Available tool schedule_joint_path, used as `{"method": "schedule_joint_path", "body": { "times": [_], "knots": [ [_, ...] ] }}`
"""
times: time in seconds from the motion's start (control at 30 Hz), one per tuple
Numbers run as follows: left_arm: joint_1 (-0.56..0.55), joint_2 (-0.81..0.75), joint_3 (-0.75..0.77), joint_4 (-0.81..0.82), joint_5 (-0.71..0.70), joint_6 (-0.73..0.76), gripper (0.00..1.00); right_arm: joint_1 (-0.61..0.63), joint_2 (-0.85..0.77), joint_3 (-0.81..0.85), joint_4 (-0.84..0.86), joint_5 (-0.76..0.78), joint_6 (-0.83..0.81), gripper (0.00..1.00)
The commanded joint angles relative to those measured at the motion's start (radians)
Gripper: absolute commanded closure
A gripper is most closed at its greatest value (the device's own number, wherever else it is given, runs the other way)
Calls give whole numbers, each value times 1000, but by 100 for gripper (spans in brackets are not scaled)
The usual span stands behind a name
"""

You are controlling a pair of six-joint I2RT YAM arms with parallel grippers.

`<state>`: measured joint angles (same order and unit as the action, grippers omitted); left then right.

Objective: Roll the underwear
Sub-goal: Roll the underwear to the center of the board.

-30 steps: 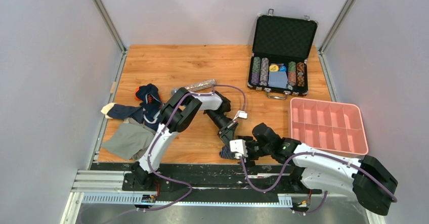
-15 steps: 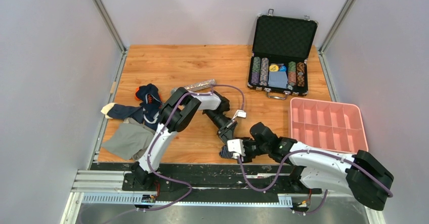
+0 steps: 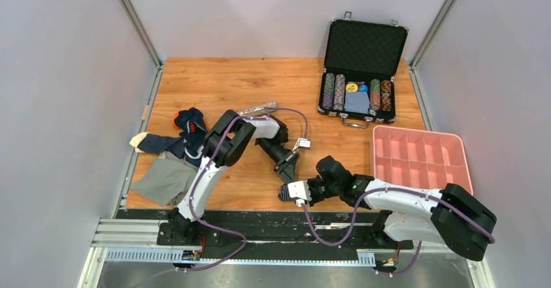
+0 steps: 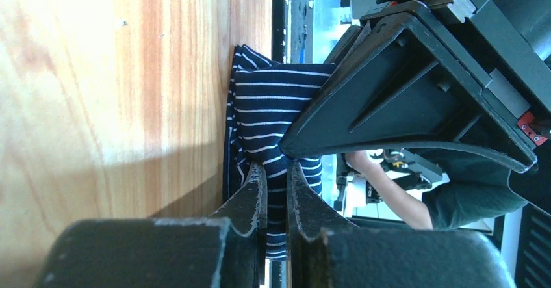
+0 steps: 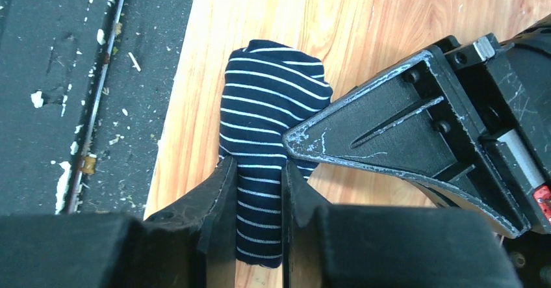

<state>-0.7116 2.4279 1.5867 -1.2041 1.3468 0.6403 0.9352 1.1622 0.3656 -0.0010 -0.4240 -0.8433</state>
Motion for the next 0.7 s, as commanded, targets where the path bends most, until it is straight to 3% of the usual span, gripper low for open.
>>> {"method": "schedule_joint_path", "body": {
  "times": [0.0, 0.03, 0.07, 0.1, 0.2, 0.3, 0.47, 0.53, 0.67],
  "knots": [
    [14, -1, -6, 108, -5, -18, 82, 4, 89, 4, -60, 48, -84, 91],
    [32, -40, -23, 222, -23, -79, 79, -2, 101, 20, -81, 40, -84, 93],
    [55, -99, -75, 297, -73, -243, 73, -12, 114, 43, -105, 27, -82, 95],
    [69, -141, -140, 469, -103, -317, 72, -24, 133, 70, -140, 12, -79, 97],
    [164, -368, -275, 798, -314, -664, 65, -62, 206, 168, -254, -31, -81, 99],
    [232, -565, -429, 1056, -545, -821, 60, -101, 277, 251, -332, -79, -84, 100],
    [259, -922, -619, 1235, -962, -772, 57, -197, 428, 428, -489, -165, -67, 100],
    [259, -1006, -671, 1221, -1036, -747, 55, -227, 500, 512, -551, -200, -64, 100],
    [188, -1180, -802, 1232, -1031, -538, 48, -271, 627, 637, -681, -243, -56, 100]
  ]
}}
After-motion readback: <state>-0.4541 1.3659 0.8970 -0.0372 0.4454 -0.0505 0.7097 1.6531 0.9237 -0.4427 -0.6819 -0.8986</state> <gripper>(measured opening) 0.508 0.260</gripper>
